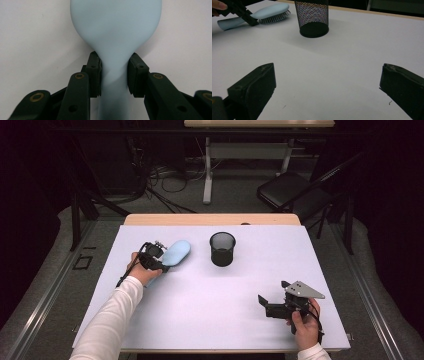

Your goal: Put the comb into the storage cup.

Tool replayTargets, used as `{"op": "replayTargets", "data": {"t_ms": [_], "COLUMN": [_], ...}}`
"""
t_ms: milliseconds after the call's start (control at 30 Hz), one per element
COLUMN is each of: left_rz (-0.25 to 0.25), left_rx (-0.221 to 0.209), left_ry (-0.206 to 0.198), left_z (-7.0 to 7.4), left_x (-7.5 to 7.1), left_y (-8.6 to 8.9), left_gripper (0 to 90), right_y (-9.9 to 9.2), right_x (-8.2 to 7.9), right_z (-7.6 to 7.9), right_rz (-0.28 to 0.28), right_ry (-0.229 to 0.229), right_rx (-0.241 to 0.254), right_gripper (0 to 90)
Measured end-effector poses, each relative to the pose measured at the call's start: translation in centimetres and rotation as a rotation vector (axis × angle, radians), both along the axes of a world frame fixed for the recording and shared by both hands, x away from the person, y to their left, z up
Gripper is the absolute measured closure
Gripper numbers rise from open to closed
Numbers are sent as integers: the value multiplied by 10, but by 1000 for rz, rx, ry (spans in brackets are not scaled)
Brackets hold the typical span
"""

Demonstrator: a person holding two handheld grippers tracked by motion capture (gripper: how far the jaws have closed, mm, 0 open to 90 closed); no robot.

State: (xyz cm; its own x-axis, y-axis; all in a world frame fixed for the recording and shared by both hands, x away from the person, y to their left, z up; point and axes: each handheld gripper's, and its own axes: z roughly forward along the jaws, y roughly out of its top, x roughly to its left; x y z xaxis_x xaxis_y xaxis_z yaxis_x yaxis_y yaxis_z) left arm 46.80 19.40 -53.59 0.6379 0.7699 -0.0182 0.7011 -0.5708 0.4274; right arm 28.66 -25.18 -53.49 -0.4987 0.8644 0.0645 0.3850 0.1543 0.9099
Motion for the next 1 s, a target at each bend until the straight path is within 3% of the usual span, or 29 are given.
{"op": "replayTargets", "data": {"t_ms": [1000], "left_rz": [0], "left_rx": [-20], "left_ry": [0], "left_z": [0], "left_x": [-1], "left_y": [4], "left_gripper": [693], "right_y": [0], "right_x": [0], "right_z": [0], "right_rz": [-2], "right_ry": [1], "right_rx": [0], "right_gripper": [1]}}
